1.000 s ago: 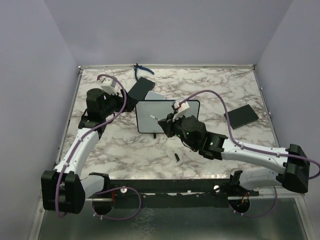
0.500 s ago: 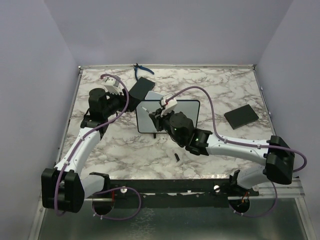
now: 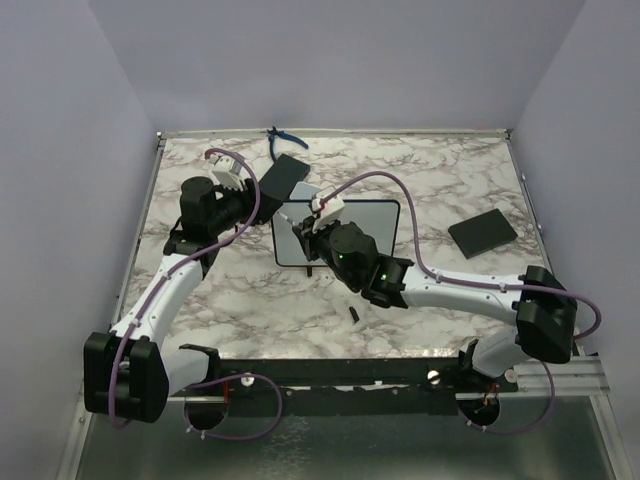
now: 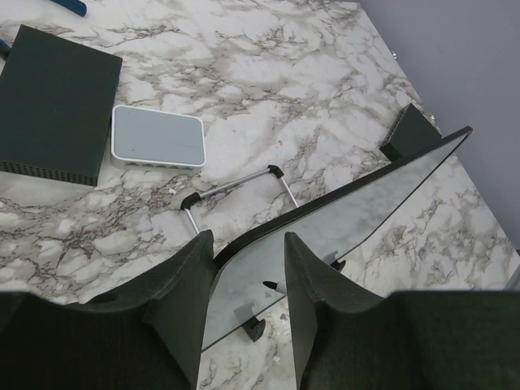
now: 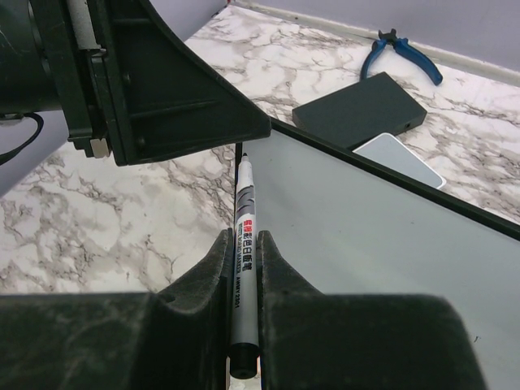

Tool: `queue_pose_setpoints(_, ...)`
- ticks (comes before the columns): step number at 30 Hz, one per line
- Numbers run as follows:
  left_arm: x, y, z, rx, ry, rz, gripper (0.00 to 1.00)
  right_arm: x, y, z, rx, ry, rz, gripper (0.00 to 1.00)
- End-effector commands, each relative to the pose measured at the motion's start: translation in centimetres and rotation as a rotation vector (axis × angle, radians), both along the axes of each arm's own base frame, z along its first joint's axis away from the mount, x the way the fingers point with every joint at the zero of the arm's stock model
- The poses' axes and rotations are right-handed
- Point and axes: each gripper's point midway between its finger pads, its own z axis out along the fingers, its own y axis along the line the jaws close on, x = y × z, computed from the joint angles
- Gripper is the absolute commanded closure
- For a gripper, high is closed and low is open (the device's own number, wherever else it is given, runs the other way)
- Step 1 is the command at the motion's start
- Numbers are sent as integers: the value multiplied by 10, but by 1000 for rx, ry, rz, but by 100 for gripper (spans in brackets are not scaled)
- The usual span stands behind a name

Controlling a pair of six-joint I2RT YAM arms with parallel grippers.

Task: Write a sentence on the whiteboard

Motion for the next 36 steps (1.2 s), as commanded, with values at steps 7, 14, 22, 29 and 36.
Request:
queue_pose_setpoints(7,-5,-8,-3,-12,1,-42,64,12,4,4,-7,-33,-65,100)
queue_pose_setpoints(14,-6,-9,-3,-11,0,-46,68,15,2,-7,-28,-19,-93,100)
queue_pose_setpoints(22,-7,-10,-2,-12,-3,-49,69,13,-1,-21,-52,8,-93,100)
queue_pose_setpoints(29,-8,-10,-1,-12,-7,-50,70,9,-4,-35,-72,40,-91,100)
queue_pose_setpoints(36,-8,-10,1,-11,-14,-49,72,7,-8,-46,-93,55,-106,100)
